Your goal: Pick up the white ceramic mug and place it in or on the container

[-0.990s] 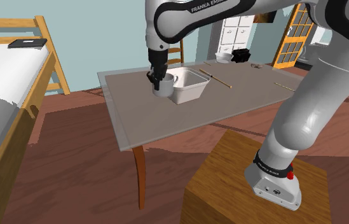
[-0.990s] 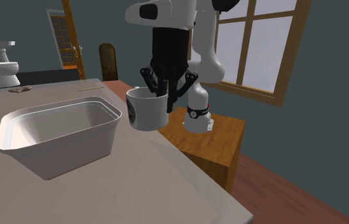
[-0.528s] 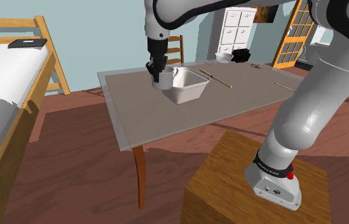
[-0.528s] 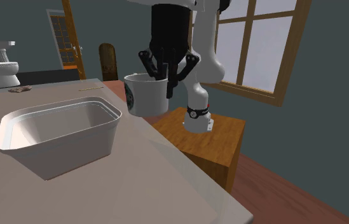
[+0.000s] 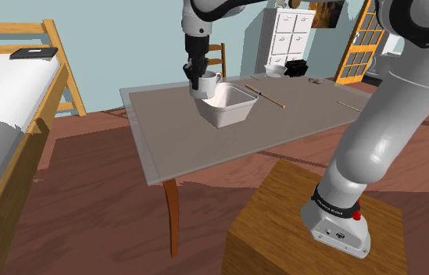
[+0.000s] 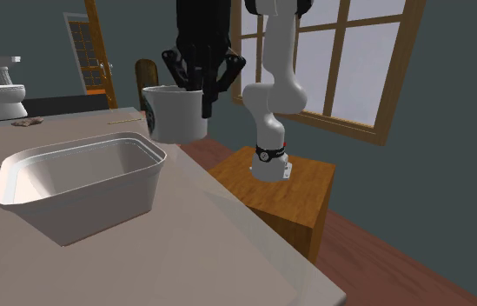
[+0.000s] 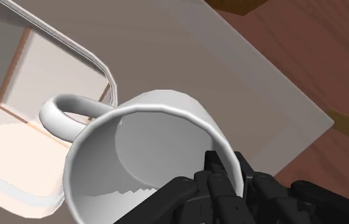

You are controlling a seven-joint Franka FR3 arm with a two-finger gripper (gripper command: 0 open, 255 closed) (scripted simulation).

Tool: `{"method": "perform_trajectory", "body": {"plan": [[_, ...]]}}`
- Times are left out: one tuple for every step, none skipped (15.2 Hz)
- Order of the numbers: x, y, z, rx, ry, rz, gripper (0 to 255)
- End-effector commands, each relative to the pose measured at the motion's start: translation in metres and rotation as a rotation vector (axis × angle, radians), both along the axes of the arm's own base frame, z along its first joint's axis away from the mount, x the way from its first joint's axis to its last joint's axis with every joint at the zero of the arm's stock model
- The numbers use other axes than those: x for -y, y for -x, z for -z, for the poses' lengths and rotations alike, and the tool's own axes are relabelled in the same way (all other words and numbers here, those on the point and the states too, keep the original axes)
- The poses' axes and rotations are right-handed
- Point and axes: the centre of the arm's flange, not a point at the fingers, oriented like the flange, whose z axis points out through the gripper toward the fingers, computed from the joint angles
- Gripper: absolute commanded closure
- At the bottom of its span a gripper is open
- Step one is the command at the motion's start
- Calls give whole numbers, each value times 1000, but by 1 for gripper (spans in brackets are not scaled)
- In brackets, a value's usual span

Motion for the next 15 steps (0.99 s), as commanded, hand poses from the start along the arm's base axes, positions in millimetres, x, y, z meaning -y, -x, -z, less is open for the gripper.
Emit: {"method": "perform_trajectory", "body": {"plan": [[24,-10,-2,0,0,-1,255],[36,-15,-2,0,0,-1,255],[48,-21,-3,0,0,-1,255],[60,-26,-4,0,0,-1,255],[72,-32,-4,0,0,-1,255],[84,-37,-5,0,0,-1,255],[96,-43,-5,0,0,-1,255],[108,-48,-6,0,0,-1,255],[120,-54,-6,0,0,-1,255],[132,-59,-7,0,0,-1,255],[144,-64,-8,0,0,-1,255],[156,-70,-8,0,0,-1,255],[168,-75,-9,0,0,-1,255],[180,-81,-9,0,0,-1,255],[192,-86,-10,0,0,-1,255]]}}
